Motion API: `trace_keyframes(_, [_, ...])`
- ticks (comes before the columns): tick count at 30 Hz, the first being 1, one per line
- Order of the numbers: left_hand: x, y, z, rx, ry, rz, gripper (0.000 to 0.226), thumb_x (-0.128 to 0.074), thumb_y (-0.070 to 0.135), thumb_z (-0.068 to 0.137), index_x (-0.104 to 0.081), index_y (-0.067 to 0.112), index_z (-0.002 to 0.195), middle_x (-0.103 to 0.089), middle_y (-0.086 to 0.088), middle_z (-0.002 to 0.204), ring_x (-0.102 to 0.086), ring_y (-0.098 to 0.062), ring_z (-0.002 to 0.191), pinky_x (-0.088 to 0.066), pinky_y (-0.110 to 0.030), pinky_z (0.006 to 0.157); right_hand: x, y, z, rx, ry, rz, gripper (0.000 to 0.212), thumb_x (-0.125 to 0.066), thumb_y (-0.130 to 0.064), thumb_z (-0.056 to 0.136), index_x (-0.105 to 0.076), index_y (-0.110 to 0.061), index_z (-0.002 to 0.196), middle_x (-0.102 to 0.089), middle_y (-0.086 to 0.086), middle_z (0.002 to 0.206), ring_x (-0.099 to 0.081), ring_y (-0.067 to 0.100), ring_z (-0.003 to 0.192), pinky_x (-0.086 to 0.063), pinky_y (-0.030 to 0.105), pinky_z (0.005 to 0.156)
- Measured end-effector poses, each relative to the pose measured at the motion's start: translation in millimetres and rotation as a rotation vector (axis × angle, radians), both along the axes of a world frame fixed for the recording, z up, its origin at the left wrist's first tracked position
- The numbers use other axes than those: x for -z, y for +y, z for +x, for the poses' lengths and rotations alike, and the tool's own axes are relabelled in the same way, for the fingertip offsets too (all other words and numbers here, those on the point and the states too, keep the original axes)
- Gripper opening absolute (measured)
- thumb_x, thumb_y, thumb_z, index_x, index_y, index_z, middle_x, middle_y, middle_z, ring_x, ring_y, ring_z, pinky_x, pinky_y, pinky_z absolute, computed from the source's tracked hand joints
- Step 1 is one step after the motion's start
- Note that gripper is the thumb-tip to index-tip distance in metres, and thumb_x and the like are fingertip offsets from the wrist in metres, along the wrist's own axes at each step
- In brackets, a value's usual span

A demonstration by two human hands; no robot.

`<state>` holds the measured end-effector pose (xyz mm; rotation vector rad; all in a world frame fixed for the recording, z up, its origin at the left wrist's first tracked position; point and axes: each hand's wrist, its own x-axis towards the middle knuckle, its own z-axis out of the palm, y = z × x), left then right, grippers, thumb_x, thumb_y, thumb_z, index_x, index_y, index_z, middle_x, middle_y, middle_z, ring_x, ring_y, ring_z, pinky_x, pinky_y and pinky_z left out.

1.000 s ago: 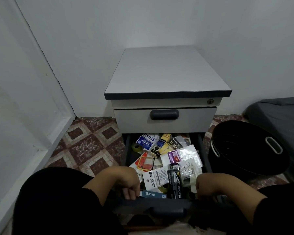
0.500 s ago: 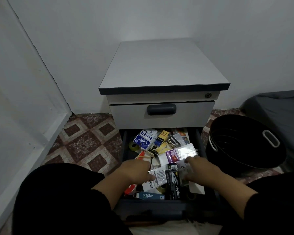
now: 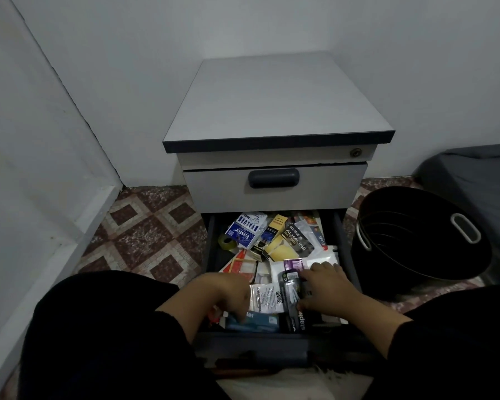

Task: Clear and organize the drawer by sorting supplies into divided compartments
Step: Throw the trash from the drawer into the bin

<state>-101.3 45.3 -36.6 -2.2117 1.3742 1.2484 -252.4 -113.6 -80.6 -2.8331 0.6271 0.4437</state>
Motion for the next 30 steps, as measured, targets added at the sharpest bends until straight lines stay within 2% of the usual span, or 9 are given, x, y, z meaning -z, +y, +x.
trace_keyframes(4, [-12,0,19,-0.165,-0.024,-0.123,0.025,-0.048,0.025,0.094,-0.06,0.007,0.082,-0.05,-0.001,0.074,-0.045,-0.012,0.066,-0.036,-0.022,0.058,-3,-5,5,0.066,-0.066,0.065,0.044,-0.069,-0.052,0.072,-0.062,-0.027,0.108,-0.053,-0.001,0.109,-0.048,0.021,0.11,-0.036,0.032,0.09])
trace_keyframes(8, [-9,-1,26,-0.3,-0.1,-0.224,0.035,-0.035,0.023,0.101,-0.053,0.006,0.077,-0.047,-0.004,0.076,-0.046,-0.015,0.072,-0.036,-0.023,0.058,-3,-12,5,0.1,-0.152,0.1,0.035,-0.069,-0.05,0.073,-0.065,-0.027,0.1,-0.05,-0.005,0.117,-0.045,0.018,0.117,-0.033,0.032,0.097])
trace_keyframes(11, [-1,1,25,-0.434,-0.111,-0.244,0.032,-0.035,0.023,0.103,-0.056,0.001,0.114,-0.054,-0.013,0.103,-0.053,-0.021,0.093,-0.044,-0.029,0.082,1,-13,5,0.103,-0.132,0.121,0.063,-0.067,-0.059,0.073,-0.052,-0.029,0.127,-0.028,-0.001,0.152,-0.021,0.021,0.142,-0.015,0.046,0.115])
trace_keyframes(14, [3,3,23,-0.412,-0.122,-0.274,0.037,-0.041,0.031,0.101,-0.055,0.008,0.125,-0.057,-0.014,0.12,-0.057,-0.023,0.104,-0.048,-0.032,0.088,2,-12,2,0.057,0.0,0.094,0.11,-0.062,-0.075,0.068,-0.012,-0.026,0.153,0.01,-0.002,0.161,0.01,0.019,0.147,0.01,0.052,0.114])
trace_keyframes(18, [17,3,22,-0.213,-0.186,-0.274,0.047,-0.057,0.05,0.089,-0.054,0.02,0.125,-0.05,-0.007,0.123,-0.053,-0.022,0.107,-0.047,-0.034,0.089,4,-9,0,-0.023,0.069,0.009,0.122,-0.063,-0.075,0.065,0.007,-0.026,0.153,0.002,0.0,0.161,0.008,0.02,0.148,0.017,0.056,0.11])
trace_keyframes(21, [20,0,21,-0.211,-0.234,-0.276,0.047,-0.064,0.05,0.083,-0.053,0.019,0.117,-0.052,-0.005,0.118,-0.053,-0.021,0.103,-0.048,-0.036,0.087,4,-7,0,-0.04,0.022,-0.061,0.116,-0.068,-0.07,0.064,-0.006,-0.025,0.152,-0.027,0.002,0.152,-0.017,0.023,0.143,0.008,0.06,0.113])
trace_keyframes(26, [18,-2,17,-0.193,-0.196,-0.259,0.054,-0.072,0.046,0.078,-0.05,0.02,0.12,-0.058,-0.001,0.118,-0.055,-0.021,0.104,-0.048,-0.036,0.089,-3,-5,6,-0.021,0.04,-0.04,0.099,-0.072,-0.067,0.063,-0.032,-0.023,0.143,-0.041,0.003,0.14,-0.034,0.025,0.132,-0.019,0.048,0.113])
trace_keyframes(28, [18,-3,14,-0.188,-0.158,-0.248,0.054,-0.073,0.046,0.077,-0.052,0.023,0.121,-0.059,0.001,0.12,-0.055,-0.02,0.106,-0.047,-0.036,0.09,-5,-5,6,0.036,0.059,0.098,0.095,-0.08,-0.056,0.062,-0.035,-0.021,0.138,-0.049,0.003,0.133,-0.046,0.023,0.121,-0.039,0.035,0.096])
trace_keyframes(30, [20,-4,13,-0.195,-0.11,-0.242,0.053,-0.075,0.045,0.075,-0.055,0.026,0.119,-0.059,0.002,0.122,-0.055,-0.019,0.108,-0.048,-0.037,0.092,-6,-6,5,0.112,0.07,0.262,0.094,-0.085,-0.044,0.062,-0.035,-0.022,0.138,-0.053,0.002,0.131,-0.053,0.022,0.116,-0.043,0.028,0.082])
